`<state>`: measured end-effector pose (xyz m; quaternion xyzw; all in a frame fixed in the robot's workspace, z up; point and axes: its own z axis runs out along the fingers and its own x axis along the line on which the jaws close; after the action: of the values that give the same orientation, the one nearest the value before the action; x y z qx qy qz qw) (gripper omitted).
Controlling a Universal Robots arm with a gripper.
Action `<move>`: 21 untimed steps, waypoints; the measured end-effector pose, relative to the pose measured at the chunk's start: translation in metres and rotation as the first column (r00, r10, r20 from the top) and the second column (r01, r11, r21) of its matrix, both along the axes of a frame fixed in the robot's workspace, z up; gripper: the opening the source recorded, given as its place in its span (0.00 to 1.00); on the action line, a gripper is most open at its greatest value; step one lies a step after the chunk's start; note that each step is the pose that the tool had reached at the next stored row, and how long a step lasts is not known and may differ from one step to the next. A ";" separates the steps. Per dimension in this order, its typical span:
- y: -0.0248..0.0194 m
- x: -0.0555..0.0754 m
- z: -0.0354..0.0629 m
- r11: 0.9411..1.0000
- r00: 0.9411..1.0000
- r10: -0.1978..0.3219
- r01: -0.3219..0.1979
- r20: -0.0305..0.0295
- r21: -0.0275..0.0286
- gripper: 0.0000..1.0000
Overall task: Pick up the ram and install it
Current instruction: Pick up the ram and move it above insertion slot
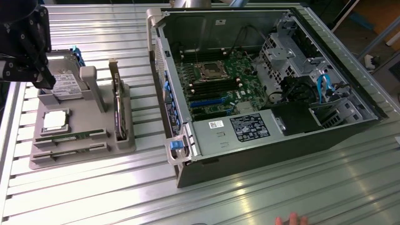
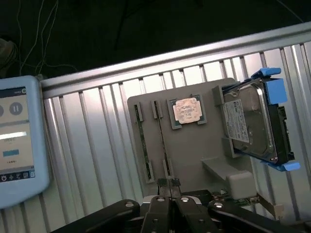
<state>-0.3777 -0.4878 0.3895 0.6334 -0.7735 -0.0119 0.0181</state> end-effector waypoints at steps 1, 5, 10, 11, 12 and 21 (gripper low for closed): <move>0.0000 0.000 0.0000 0.999 0.999 0.032 -0.032 0.000 0.000 0.11; 0.0000 0.000 0.0000 0.999 0.999 0.053 -0.053 0.000 0.000 0.11; -0.0001 0.000 0.0001 0.998 0.998 0.063 -0.063 0.000 0.000 0.11; -0.0001 0.000 0.0001 0.998 0.998 0.070 -0.070 0.000 0.000 0.11; -0.0001 0.000 0.0000 0.996 0.996 0.086 -0.086 0.000 0.000 0.11; -0.0001 0.000 0.0000 0.996 0.996 0.086 -0.086 0.000 0.000 0.11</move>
<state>-0.3777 -0.4879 0.3895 0.6663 -0.7454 -0.0110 0.0187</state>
